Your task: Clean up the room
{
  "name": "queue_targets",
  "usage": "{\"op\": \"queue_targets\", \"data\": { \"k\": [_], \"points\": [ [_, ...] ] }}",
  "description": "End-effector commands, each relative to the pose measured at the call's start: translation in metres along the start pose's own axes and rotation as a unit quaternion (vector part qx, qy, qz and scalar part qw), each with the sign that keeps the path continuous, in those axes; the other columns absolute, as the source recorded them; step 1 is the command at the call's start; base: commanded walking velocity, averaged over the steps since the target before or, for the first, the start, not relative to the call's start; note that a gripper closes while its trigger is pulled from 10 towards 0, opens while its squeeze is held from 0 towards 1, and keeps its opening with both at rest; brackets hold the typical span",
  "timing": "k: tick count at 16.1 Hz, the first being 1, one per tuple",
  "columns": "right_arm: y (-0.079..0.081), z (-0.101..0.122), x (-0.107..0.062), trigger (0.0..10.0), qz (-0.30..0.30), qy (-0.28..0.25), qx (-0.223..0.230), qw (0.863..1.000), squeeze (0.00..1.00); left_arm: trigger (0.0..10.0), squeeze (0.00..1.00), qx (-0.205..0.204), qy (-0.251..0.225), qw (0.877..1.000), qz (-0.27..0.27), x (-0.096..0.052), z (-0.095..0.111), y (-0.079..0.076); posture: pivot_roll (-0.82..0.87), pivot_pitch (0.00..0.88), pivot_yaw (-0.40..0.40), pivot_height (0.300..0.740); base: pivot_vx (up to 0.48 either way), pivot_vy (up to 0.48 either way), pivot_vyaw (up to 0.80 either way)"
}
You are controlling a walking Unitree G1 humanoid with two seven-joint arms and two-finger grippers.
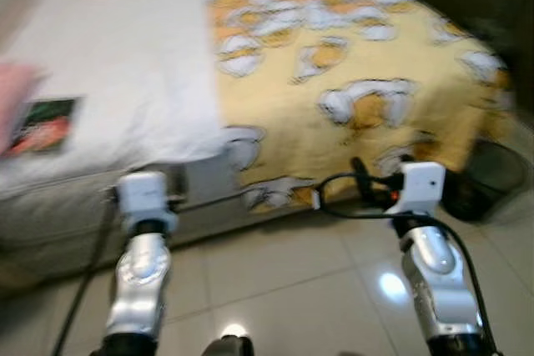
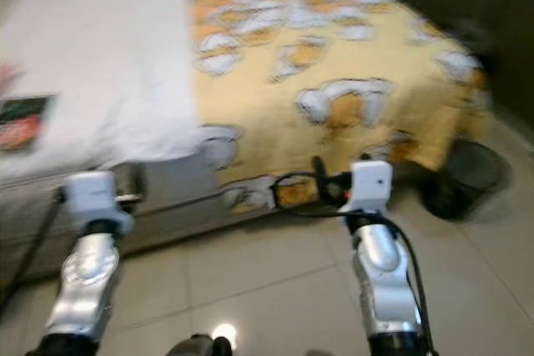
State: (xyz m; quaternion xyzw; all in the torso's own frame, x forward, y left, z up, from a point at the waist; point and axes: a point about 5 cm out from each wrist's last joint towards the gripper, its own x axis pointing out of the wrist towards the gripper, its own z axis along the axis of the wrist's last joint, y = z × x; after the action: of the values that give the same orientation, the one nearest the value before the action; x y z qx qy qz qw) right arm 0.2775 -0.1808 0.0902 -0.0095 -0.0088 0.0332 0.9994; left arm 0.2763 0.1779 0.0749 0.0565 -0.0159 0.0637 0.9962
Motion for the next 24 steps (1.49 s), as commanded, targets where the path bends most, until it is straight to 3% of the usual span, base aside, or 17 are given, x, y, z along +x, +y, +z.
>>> {"op": "queue_targets", "data": {
  "k": [1, 2, 4, 8, 11, 14, 16, 18, 20, 22, 24],
  "points": [
    [0.005, 0.004, 0.005, 10.0, 0.002, -0.015, 0.013, 1.0, 0.2, 10.0, 0.0, 0.013, -0.02, 1.0, -0.011, 0.008, 0.015, -0.003, -0.18, 0.0, 0.097, 0.74, 0.0, 0.0, 0.68],
    [0.007, 0.003, 0.007, 10.0, 0.003, -0.015, 0.016, 1.0, 0.2, 10.0, 0.0, 0.008, -0.025, 1.0, -0.016, 0.008, 0.018, -0.005, -0.18, 0.0, 0.105, 0.74, 0.0, -0.386, 0.68],
    [0.01, -0.001, 0.008, 10.0, 0.0, -0.007, 0.029, 1.0, 0.2, 10.0, 0.0, -0.011, 0.009, 1.0, 0.002, 0.007, 0.012, -0.003, -0.16, 0.0, 0.106, 0.74, 0.0, -0.435, 0.66],
    [0.009, -0.015, -0.003, 10.0, 0.018, 0.011, 0.014, 1.0, 0.22, 10.0, 0.0, 0.005, 0.051, 0.998, 0.029, -0.005, -0.005, 0.011, -0.16, 0.0, 0.094, 0.74, 0.0, -0.434, 0.63],
    [0.005, -0.016, 0.0, 10.0, 0.015, 0.014, 0.011, 1.0, 0.23, 10.0, 0.0, -0.022, 0.052, 0.998, 0.023, -0.001, -0.002, 0.003, -0.17, 0.0, 0.091, 0.74, 0.12, -0.246, 0.63],
    [0.008, -0.017, 0.002, 10.0, 0.016, 0.013, 0.013, 1.0, 0.24, 10.0, 0.0, 0.009, 0.057, 0.998, 0.012, 0.006, -0.001, 0.0, -0.17, 0.0, 0.093, 0.74, 0.0, -0.16, 0.61],
    [0.018, -0.02, 0.001, 10.0, 0.037, 0.013, 0.012, 0.999, 0.24, 10.0, 0.0, 0.006, 0.046, 0.999, -0.002, 0.009, 0.005, -0.005, -0.17, 0.0, 0.101, 0.74, 0.0, -0.48, 0.58],
    [0.017, -0.029, -0.006, 10.0, 0.04, 0.029, 0.011, 0.999, 0.25, 10.0, 0.0, 0.012, 0.053, 0.999, 0.004, 0.006, 0.003, -0.001, -0.16, 0.0, 0.098, 0.74, 0.0, -0.48, 0.56],
    [0.018, -0.033, -0.009, 10.0, 0.051, 0.041, 0.012, 0.998, 0.29, 10.0, 0.0, 0.004, 0.054, 0.999, 0.0, 0.005, 0.0, -0.004, -0.14, 0.0, 0.066, 0.74, 0.0, -0.48, 0.53],
    [0.025, -0.033, -0.008, 10.0, 0.071, 0.045, 0.015, 0.996, 0.31, 10.0, 0.0, -0.018, 0.059, 0.998, 0.007, 0.014, -0.001, -0.009, -0.14, 0.0, 0.05, 0.74, 0.0, -0.48, 0.48],
    [0.024, -0.032, -0.008, 10.0, 0.078, 0.041, 0.002, 0.996, 0.31, 10.0, 0.0, -0.004, 0.041, 0.999, -0.035, 0.009, 0.004, -0.017, -0.14, 0.0, 0.048, 0.74, 0.0, -0.48, 0.48]
  ]
}}
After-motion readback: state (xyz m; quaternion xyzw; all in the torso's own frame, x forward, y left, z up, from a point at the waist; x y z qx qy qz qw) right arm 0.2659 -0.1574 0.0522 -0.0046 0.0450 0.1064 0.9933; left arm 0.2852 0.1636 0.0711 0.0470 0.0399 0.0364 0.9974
